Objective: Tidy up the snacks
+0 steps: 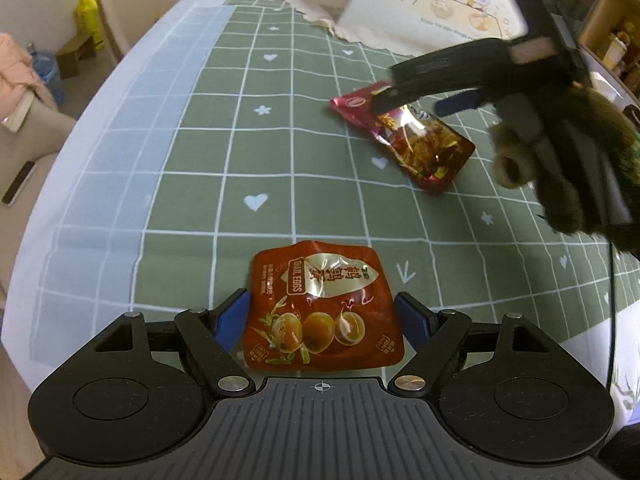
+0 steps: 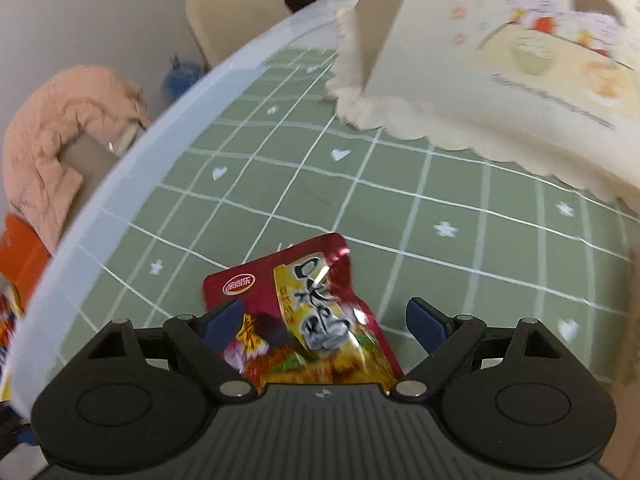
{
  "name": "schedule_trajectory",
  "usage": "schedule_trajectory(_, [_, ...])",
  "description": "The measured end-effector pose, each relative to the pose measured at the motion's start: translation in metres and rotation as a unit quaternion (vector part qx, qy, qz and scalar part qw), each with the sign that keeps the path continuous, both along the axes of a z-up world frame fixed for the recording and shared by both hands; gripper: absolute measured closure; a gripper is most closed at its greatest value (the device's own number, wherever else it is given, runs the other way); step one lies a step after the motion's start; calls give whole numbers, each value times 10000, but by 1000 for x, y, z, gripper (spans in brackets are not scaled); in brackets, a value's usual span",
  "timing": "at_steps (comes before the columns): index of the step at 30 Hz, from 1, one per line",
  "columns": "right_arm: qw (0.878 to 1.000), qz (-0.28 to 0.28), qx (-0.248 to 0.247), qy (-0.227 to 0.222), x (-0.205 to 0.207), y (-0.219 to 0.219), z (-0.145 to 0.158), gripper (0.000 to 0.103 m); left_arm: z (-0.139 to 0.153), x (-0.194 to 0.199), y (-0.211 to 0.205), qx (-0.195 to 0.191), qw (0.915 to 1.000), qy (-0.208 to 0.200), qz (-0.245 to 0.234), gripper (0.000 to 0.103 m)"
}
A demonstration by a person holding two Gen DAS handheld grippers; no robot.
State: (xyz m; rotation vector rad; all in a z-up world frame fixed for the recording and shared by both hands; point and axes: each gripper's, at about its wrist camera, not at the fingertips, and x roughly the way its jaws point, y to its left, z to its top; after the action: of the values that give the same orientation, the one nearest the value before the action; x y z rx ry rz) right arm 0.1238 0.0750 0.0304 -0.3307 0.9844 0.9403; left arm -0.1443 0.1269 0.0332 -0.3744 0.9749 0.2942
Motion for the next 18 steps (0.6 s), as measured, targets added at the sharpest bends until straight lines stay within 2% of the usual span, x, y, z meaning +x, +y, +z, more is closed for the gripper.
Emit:
schedule_trajectory(3, [9992,312,-162,-181,-20,11,-4,8,0,-1,-2,80,9999,-8,-119,19])
schedule_trajectory(7, [9931,747,-435,-787,-56,10,-9,7,-1,4,-2,135,9998,-48,-139,19])
schedule_trajectory(11, [9924,543,-557,-949,-75,-15,-4,10,-2,8,-2,180,9996,-75,-181,20])
schedule_trajectory(14, [9956,242,-435,-788,-86,-51,9,26,-1,10,-4,225,9994,-65,-242,20])
schedule_trajectory(16, [9979,-14,-368,-529,-93,-80,13,48,-1,11,-6,179,9995,-81,-257,20])
schedule_trajectory(17, [9986,-151,-324,-395,-96,-97,13,53,-1,14,-7,128,9994,-93,-295,20])
schedule_trajectory(18, [9985,-298,-341,-308,-99,-112,13,64,-1,17,-8,77,9993,-100,-361,20])
